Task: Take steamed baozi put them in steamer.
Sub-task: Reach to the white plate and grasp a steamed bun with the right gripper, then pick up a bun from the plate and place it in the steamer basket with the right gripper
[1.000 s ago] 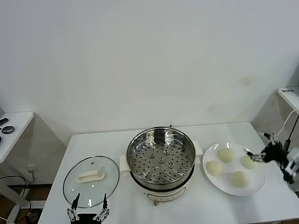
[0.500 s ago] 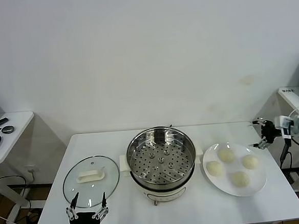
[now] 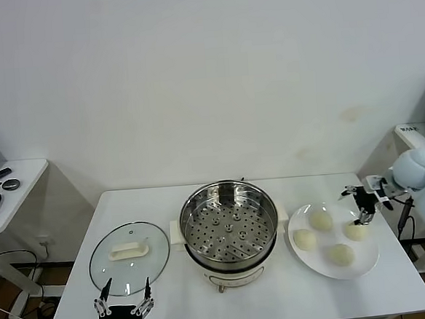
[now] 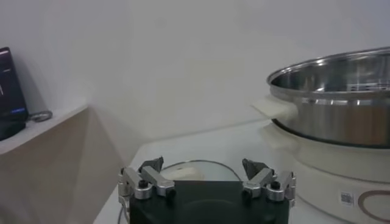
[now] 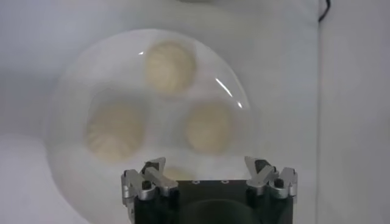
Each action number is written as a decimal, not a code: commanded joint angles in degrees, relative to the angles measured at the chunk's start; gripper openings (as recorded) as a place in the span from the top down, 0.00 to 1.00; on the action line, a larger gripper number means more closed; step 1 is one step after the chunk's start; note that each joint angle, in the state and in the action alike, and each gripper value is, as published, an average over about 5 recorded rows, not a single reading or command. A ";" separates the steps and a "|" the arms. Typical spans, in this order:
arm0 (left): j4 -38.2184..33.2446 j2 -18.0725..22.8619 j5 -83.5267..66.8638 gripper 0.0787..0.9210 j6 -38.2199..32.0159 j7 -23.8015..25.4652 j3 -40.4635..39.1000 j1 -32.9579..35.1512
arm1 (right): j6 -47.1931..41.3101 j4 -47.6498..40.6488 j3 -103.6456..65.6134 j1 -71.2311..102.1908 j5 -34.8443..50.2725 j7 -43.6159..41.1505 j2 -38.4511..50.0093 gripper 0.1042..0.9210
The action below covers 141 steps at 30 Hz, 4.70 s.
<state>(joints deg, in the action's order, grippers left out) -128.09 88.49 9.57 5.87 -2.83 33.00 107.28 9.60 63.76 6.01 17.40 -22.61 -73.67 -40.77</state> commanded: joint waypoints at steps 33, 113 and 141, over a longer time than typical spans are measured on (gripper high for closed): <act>2.63 -0.25 -0.32 0.12 0.59 0.70 0.65 -2.28 | -1.36 -13.90 6.31 -3.71 -9.86 6.00 -11.53 0.12; 0.81 0.11 -1.61 0.12 0.80 -0.52 -0.14 -6.08 | 37.86 -5.01 48.76 -39.90 9.85 -6.98 -31.85 0.32; 2.13 -0.30 -1.59 0.12 0.94 -0.35 0.06 -6.12 | 37.83 -12.95 38.74 -30.80 -2.64 -1.76 -36.06 0.32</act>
<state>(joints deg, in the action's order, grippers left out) -126.10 88.20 7.94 6.85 -3.20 33.02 101.19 46.74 52.92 45.97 -14.78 -21.76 -77.04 -76.18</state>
